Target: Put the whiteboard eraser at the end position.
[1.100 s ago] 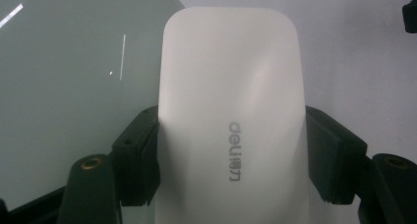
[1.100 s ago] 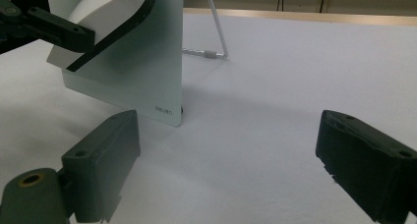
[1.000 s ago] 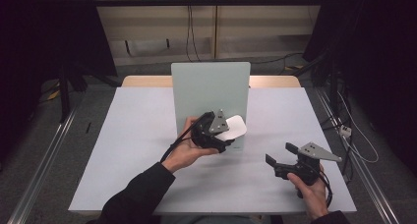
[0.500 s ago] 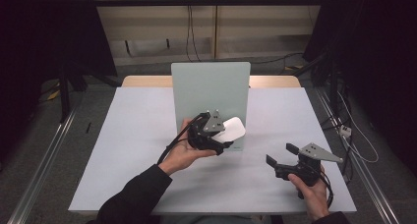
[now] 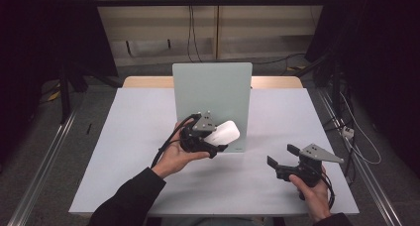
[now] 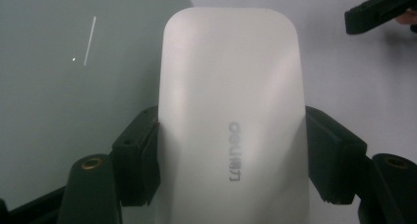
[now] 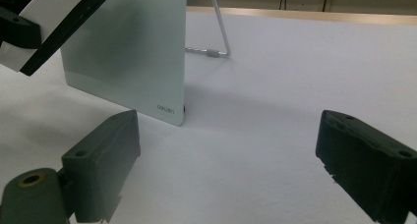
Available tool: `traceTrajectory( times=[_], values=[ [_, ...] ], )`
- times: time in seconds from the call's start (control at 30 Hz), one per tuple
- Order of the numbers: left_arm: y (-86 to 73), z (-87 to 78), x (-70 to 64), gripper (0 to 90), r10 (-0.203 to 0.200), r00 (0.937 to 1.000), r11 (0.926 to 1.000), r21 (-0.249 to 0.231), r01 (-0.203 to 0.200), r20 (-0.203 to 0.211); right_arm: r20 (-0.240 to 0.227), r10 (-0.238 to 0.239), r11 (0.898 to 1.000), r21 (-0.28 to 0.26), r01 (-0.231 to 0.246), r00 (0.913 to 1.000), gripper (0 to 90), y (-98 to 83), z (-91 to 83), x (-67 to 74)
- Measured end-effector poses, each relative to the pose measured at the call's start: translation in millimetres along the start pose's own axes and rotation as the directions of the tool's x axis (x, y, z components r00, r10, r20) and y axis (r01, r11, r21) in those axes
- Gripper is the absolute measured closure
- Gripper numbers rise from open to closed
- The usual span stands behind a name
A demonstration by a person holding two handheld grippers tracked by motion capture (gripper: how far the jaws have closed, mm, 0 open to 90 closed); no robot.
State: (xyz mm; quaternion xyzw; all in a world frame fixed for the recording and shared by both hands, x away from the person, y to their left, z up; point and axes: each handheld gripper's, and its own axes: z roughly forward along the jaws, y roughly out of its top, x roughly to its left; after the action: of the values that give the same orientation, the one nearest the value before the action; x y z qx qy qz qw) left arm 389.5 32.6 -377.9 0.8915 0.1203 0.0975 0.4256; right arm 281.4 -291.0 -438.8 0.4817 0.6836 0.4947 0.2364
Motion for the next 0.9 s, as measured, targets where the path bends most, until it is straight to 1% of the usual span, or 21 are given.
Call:
traceTrajectory(
  times=[0.1, 0.2, 0.23, 0.27, 0.3, 0.33, 0.37, 0.4, 0.43, 0.57, 0.7, 0.73, 0.8, 0.87, 0.9],
  values=[
    [-3.7, -0.7, -0.3, 31.2, 0.012, 0.9999, 0.9988, 0.047, -0.012, 0.001, 0.000, 0.000, 1.000, -0.001, 0.000, 1.0000, 9.5, 0.1, -0.2, -0.5],
    [-6.3, -2.0, -0.5, 31.1, 0.015, 0.9998, 0.9968, 0.078, -0.016, 0.009, -0.003, -0.007, 1.000, 0.000, 0.007, 1.0000, 9.5, 0.3, 0.0, 0.3],
    [-7.4, -1.7, -0.6, 31.1, 0.013, 0.9998, 0.9972, 0.073, -0.014, 0.018, -0.004, -0.006, 1.000, 0.000, 0.006, 1.0000, 9.5, 0.1, 0.0, 0.5],
    [-8.2, -1.9, -0.9, 31.1, 0.005, 0.9998, 0.9969, 0.079, -0.007, 0.021, -0.006, -0.010, 1.000, 0.002, 0.010, 0.9999, 9.5, -0.3, -0.4, 0.4],
    [-9.0, -2.6, -0.3, 31.1, 0.005, 0.9996, 0.9963, 0.085, -0.007, 0.027, -0.005, -0.010, 1.000, 0.001, 0.010, 0.9999, 9.5, -0.4, -1.0, 0.6],
    [-10.1, -2.9, -0.5, 31.1, -0.005, 0.9997, 0.9967, 0.081, 0.003, 0.024, -0.005, -0.008, 1.000, -0.003, 0.008, 1.0000, 9.5, -0.4, -1.6, 0.6],
    [-10.8, -4.0, 0.4, 31.1, -0.007, 0.9996, 0.9958, 0.092, 0.004, 0.028, -0.004, -0.006, 1.000, -0.003, 0.006, 1.0000, 9.5, -0.5, -1.9, 0.2],
    [-12.4, -3.9, 0.7, 31.1, -0.012, 0.9996, 0.9963, 0.085, 0.009, 0.028, -0.005, -0.007, 1.000, -0.003, 0.007, 1.0000, 9.5, -0.5, -2.3, -0.1],
    [-13.3, -4.9, 1.2, 31.1, -0.014, 0.9995, 0.9954, 0.095, 0.011, 0.028, -0.004, -0.007, 1.000, -0.004, 0.007, 1.0000, 9.5, -0.5, -2.4, -0.3],
    [-18.1, -7.1, 1.7, 31.1, -0.023, 0.9987, 0.9957, 0.091, 0.018, 0.046, -0.007, -0.007, 1.000, -0.002, 0.007, 1.0000, 9.5, -0.4, -1.5, 0.4],
    [-22.5, -8.8, -3.2, 31.1, -0.008, 0.9974, 0.9931, 0.117, 0.000, 0.071, -0.005, -0.011, 1.000, 0.001, 0.011, 0.9999, 9.5, -0.5, -1.0, 0.7],
    [-23.4, -9.2, -4.8, 31.2, -0.001, 0.9968, 0.9915, 0.130, -0.009, 0.080, -0.005, -0.012, 1.000, 0.001, 0.012, 0.9999, 9.5, -0.5, -1.1, 0.9],
    [-24.2, -9.4, -7.6, 31.1, 0.008, 0.9964, 0.9897, 0.142, -0.020, 0.084, -0.004, -0.011, 1.000, 0.001, 0.011, 0.9999, 9.5, -0.6, -1.2, 0.9],
    [-24.2, -8.6, -9.9, 31.1, 0.013, 0.9962, 0.9896, 0.142, -0.025, 0.087, -0.004, -0.006, 1.000, 0.001, 0.006, 1.0000, 9.5, -0.5, -0.8, 0.8],
    [-24.2, -8.1, -10.2, 31.1, 0.022, 0.9956, 0.9889, 0.145, -0.035, 0.091, -0.004, -0.007, 1.000, 0.000, 0.007, 1.0000, 9.5, -0.3, -0.7, 1.0]
  ],
)
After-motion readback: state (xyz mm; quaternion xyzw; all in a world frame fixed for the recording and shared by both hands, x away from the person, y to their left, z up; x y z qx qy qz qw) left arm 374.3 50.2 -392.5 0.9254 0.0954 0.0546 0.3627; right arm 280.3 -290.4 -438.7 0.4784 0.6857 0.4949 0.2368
